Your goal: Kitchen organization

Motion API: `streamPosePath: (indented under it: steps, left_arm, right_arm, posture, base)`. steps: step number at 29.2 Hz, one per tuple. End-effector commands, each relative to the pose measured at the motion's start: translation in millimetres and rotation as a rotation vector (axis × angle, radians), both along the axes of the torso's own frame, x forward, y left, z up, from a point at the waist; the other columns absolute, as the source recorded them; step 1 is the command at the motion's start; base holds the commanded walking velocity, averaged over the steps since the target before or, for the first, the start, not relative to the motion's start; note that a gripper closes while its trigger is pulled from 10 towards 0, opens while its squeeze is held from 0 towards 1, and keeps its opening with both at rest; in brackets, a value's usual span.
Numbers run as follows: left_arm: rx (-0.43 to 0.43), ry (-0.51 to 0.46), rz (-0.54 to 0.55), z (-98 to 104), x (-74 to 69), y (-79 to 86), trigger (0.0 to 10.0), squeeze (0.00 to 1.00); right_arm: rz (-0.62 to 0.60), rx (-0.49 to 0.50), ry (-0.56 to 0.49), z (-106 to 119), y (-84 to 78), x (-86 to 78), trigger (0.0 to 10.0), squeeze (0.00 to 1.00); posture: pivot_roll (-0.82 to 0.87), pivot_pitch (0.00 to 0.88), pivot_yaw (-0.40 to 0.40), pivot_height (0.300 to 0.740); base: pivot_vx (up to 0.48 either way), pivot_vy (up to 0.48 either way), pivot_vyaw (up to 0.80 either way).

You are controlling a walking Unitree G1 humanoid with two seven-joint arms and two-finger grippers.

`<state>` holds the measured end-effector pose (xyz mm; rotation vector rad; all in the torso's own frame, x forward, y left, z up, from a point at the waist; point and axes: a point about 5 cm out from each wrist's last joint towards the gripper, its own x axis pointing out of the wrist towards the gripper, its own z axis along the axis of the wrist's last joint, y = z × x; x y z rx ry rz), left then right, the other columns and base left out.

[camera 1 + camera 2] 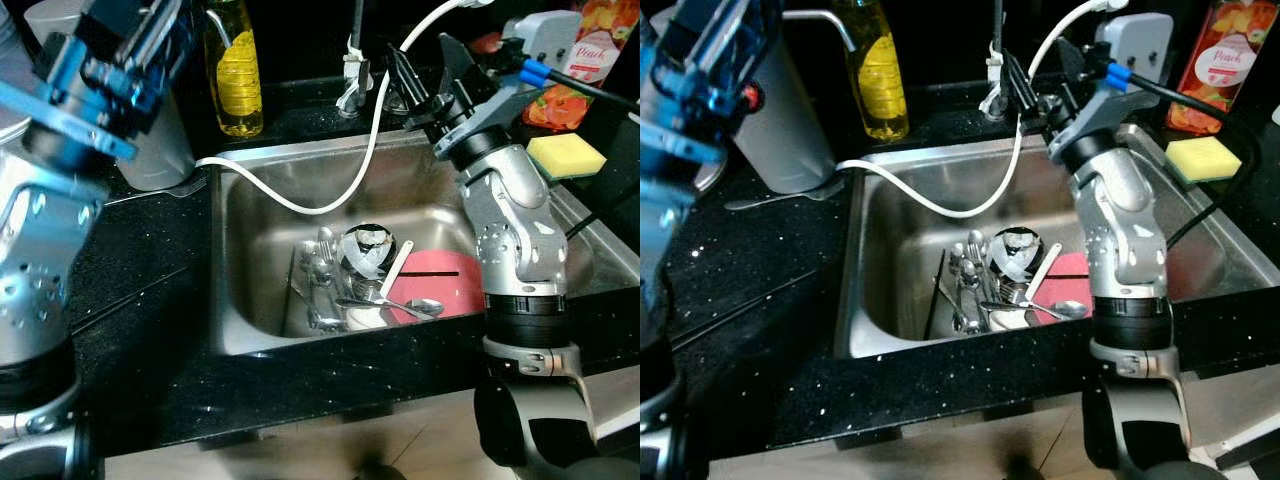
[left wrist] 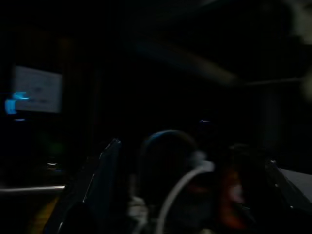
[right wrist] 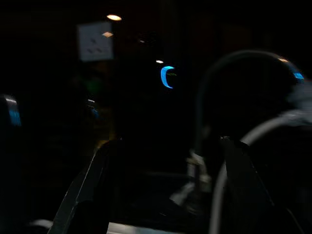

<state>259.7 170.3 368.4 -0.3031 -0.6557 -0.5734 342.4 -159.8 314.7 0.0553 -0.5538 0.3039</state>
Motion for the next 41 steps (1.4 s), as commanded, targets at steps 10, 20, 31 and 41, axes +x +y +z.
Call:
streamPosePath:
  steps: [10,20,31,41]
  left_arm:
    - [0.306,0.384,0.433,-42.2,35.7,48.0,10.0,0.0]
    - [0.354,0.365,0.528,-57.8,45.2,35.6,10.0,0.0]
    - [0.426,0.554,0.672,-97.8,54.7,54.9,10.0,0.0]
    - [0.491,0.548,0.59,-108.2,49.3,36.4,10.0,0.0]
  right_arm:
    - [-0.202,0.069,0.017,-1.8,-38.0,6.7,10.0,0.0]
    - [-0.076,0.02,0.038,-15.6,-4.3,5.2,10.0,0.0]
    - [-0.008,-0.004,0.043,-22.2,15.8,3.5,10.0,0.0]
    - [-0.022,0.018,0.077,-30.2,17.0,5.1,10.0,0.0]
  posture:
    - [-0.06,0.0,0.083,0.74]
    - [-0.07,0.002,0.081,0.74]
    - [-0.06,0.006,0.084,0.74]
    - [-0.06,0.008,0.085,0.74]
  base:
    - [0.0,0.0,0.0]
    - [0.0,0.0,0.0]
    - [0.0,0.0,0.0]
    - [0.0,0.0,0.0]
